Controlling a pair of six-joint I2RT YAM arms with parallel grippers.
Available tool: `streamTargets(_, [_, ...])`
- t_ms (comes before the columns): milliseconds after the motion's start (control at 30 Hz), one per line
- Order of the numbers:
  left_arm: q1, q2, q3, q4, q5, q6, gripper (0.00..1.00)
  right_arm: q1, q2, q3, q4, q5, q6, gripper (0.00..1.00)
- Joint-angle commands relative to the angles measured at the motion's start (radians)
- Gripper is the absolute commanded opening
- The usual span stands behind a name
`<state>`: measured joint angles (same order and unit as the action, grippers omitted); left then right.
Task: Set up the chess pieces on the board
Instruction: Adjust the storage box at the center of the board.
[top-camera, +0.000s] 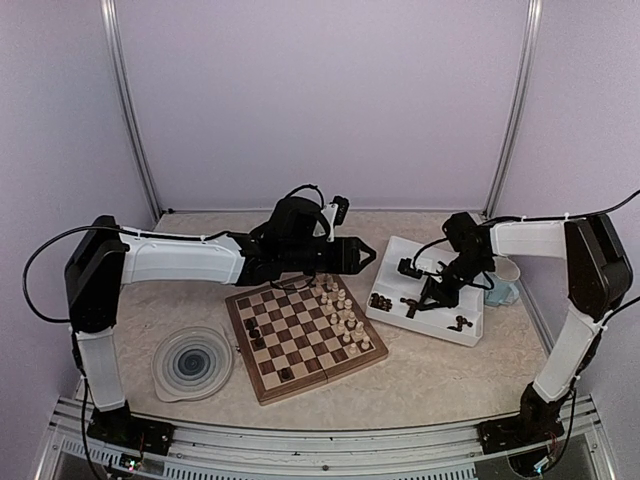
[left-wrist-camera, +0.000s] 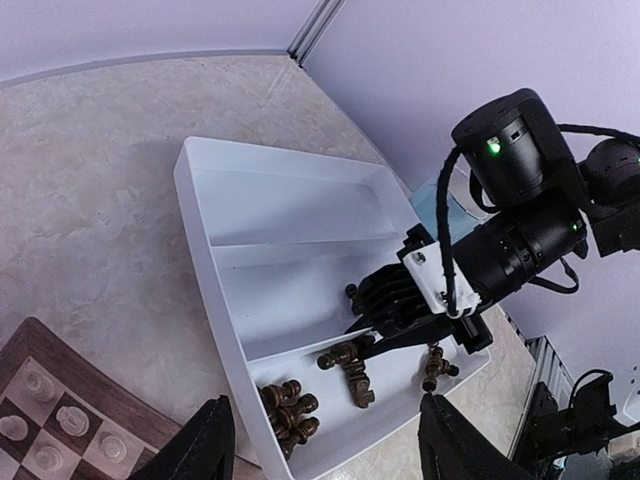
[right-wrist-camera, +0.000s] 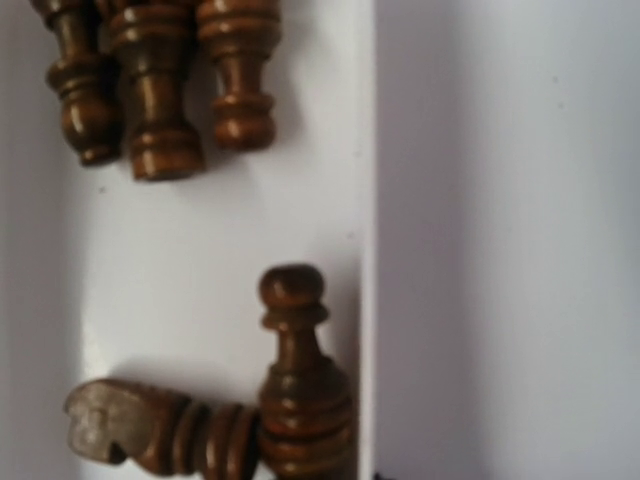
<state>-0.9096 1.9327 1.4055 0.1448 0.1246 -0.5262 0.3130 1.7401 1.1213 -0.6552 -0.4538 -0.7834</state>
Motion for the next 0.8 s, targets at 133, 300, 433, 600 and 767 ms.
streamTargets(133, [-0.004,-0.024,0.001,0.019,0.02,0.0,0.63,0.014,0.031,-0.013,-0.058,-0.011,-0.089,0.11])
streamTargets(300, [-0.002,-0.044,-0.024,0.012,0.015,0.009,0.63,0.038,0.014,-0.076,-0.102,0.047,-0.126,0.12])
streamTargets(433, [-0.003,-0.044,-0.027,0.014,0.025,0.012,0.63,0.043,-0.008,-0.125,-0.098,0.073,-0.129,0.17])
streamTargets(600, [-0.003,-0.027,-0.015,0.01,0.041,0.021,0.63,0.044,-0.062,-0.17,-0.079,0.1,-0.12,0.2])
streamTargets(767, [-0.003,-0.019,0.001,0.003,0.051,0.025,0.63,0.044,-0.101,-0.16,-0.098,0.111,-0.127,0.17])
